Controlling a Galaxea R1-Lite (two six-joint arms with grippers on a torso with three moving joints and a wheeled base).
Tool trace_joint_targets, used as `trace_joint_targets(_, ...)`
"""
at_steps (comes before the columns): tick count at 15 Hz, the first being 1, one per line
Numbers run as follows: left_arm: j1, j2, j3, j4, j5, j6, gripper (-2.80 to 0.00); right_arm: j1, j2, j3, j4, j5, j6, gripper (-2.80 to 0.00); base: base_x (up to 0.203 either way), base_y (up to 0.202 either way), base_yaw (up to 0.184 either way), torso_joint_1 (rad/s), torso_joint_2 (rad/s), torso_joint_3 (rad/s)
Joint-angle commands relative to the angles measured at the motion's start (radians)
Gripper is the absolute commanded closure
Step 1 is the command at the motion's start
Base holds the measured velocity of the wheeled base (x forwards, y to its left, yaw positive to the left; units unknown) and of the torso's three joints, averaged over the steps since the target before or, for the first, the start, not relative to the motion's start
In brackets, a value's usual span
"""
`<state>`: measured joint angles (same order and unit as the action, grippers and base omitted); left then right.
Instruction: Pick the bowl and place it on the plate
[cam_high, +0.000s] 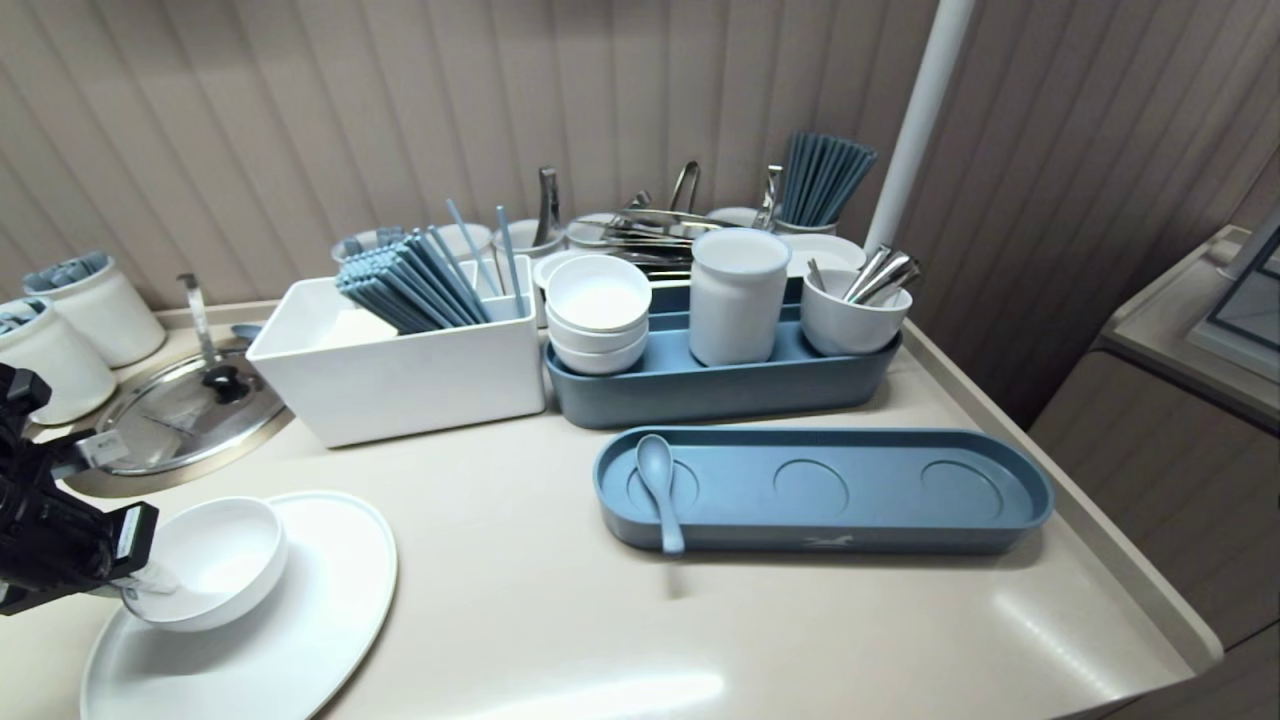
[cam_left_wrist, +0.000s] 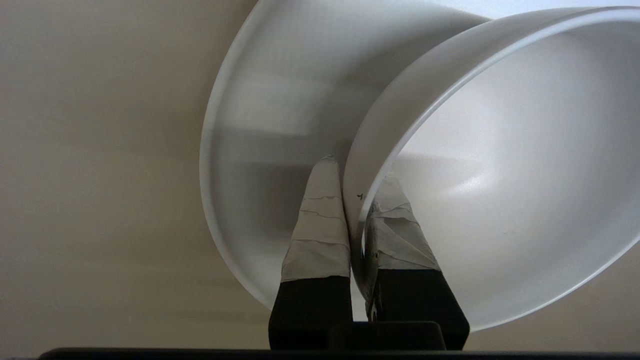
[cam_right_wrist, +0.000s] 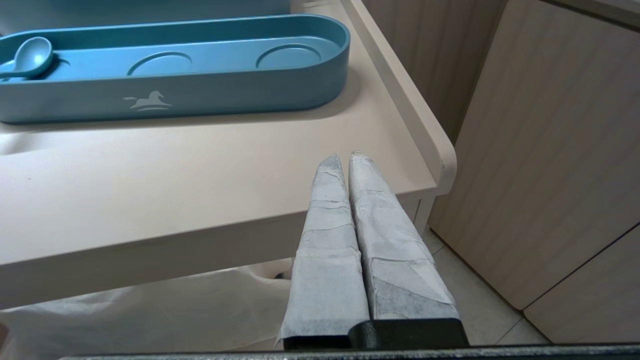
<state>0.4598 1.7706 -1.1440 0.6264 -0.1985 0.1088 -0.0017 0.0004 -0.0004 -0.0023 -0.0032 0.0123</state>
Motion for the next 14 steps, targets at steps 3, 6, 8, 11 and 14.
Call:
trace_joint_targets(3, 0.005, 0.006, 0.000, 0.004, 0.001, 0.003, -2.80, 0.000, 0.001, -0.001, -0.001, 0.000, 0.000, 0.00, 0.000, 0.000, 0.000, 0.000, 0.00, 0.000)
trace_joint_targets(6, 0.005, -0.021, -0.006, 0.004, -0.015, 0.004, -2.80, 0.000, 0.001, -0.001, -0.001, 0.000, 0.000, 0.00, 0.000, 0.000, 0.000, 0.000, 0.00, 0.000)
trace_joint_targets(8, 0.007, -0.031, -0.008, 0.004, -0.018, 0.005, -2.80, 0.000, 0.000, 0.000, -0.001, 0.000, 0.000, 0.00, 0.000, 0.000, 0.000, 0.000, 0.00, 0.000)
trace_joint_targets(11, 0.006, -0.070, -0.024, 0.009, -0.038, 0.004, -2.80, 0.000, 0.001, -0.001, -0.001, 0.000, 0.000, 0.00, 0.000, 0.000, 0.000, 0.000, 0.00, 0.000)
trace_joint_targets(14, -0.001, -0.144, -0.096, 0.070, -0.060, -0.001, 0.00, 0.000, 0.000, 0.000, 0.000, 0.000, 0.000, 0.00, 0.000, 0.000, 0.000, 0.000, 0.00, 0.000)
